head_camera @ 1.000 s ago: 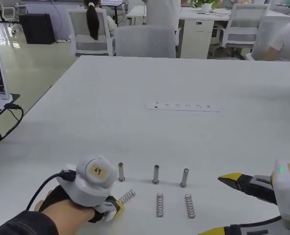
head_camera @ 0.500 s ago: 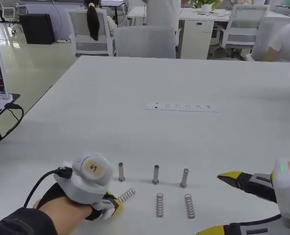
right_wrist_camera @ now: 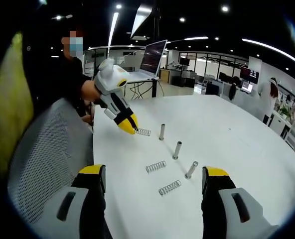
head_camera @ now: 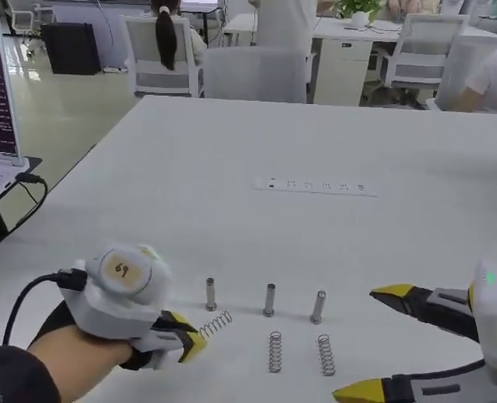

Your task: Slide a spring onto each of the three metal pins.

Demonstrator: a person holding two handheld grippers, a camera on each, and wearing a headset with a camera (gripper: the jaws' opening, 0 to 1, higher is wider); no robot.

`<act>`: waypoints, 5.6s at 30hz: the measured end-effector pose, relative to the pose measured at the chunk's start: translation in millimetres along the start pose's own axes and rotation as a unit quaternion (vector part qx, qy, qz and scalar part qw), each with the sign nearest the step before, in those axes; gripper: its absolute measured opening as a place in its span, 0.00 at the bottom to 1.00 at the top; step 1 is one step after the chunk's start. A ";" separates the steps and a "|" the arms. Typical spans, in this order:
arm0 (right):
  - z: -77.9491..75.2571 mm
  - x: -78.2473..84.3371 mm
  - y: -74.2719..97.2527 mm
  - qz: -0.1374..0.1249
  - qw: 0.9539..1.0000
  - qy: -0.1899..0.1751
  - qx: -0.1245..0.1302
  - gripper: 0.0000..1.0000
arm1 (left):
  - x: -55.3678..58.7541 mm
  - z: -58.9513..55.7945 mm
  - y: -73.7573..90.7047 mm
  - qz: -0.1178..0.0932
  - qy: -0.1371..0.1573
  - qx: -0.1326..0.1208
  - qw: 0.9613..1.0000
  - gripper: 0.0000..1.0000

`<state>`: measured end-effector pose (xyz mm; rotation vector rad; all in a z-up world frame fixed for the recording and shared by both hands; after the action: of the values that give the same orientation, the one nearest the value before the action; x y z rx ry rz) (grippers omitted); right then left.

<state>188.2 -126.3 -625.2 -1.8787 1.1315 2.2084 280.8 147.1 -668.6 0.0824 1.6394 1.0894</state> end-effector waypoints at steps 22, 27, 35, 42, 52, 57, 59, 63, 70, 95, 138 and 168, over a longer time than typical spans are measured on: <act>-2.8 -50.9 -5.8 -0.029 0.997 0.042 -0.049 0.56 | -21.2 -18.6 39.5 -0.083 -0.014 0.033 0.996 0.02; -1.5 -54.7 -13.9 -0.026 0.996 0.046 -0.072 0.46 | -25.5 -26.5 40.3 -0.088 -0.033 0.052 0.994 0.02; 4.1 -56.2 -22.2 -0.017 0.993 0.051 -0.103 0.38 | -30.5 -40.1 42.2 -0.098 -0.078 0.094 0.988 0.02; 12.2 -54.1 -27.6 -0.009 0.989 0.047 -0.137 0.29 | -30.6 -48.9 43.4 -0.102 -0.111 0.126 0.981 0.02; 20.9 -50.1 -33.9 0.004 0.985 0.045 -0.164 0.21 | -34.7 -60.3 46.8 -0.118 -0.133 0.158 0.971 0.02; 24.4 -48.6 -35.3 0.009 0.984 0.045 -0.174 0.15 | -34.9 -62.6 46.6 -0.122 -0.135 0.165 0.969 0.02; 25.0 -48.5 -35.2 0.012 0.983 0.047 -0.175 0.13 | -34.8 -63.2 47.2 -0.123 -0.137 0.168 0.968 0.02; 25.5 -49.5 -34.5 0.013 0.983 0.049 -0.176 0.09 | -34.2 -63.6 47.9 -0.123 -0.141 0.169 0.968 0.02; 28.8 -53.8 -34.4 0.021 0.982 0.054 -0.181 0.09 | -33.2 -66.8 46.2 -0.117 -0.155 0.168 0.966 0.02; 34.2 -72.7 -42.9 0.086 0.969 0.093 -0.214 0.10 | -34.3 -77.3 38.0 -0.121 -0.164 0.180 0.962 0.01; 33.7 -78.7 -54.7 0.173 0.948 0.110 -0.243 0.09 | -37.2 -80.9 39.3 -0.143 -0.150 0.177 0.962 0.02; 15.9 -88.6 -40.1 0.213 0.946 0.117 -0.217 0.08 | -35.9 -64.8 49.4 -0.163 -0.099 0.144 0.971 0.17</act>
<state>217.1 -51.3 -568.2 -2.3000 1.2709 2.7076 220.1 116.5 -611.1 0.1028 1.5535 0.5716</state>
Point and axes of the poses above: the centre of the closed fingertips' face, and the gripper's own axes: y roughly backward along the fingers, z roughly to its left, x roughly out of its underside, the point moved 10 cm from there along y, roughly backward along the fingers, and after that the axes turned 8 degrees about -x, right-handed, at the moved point
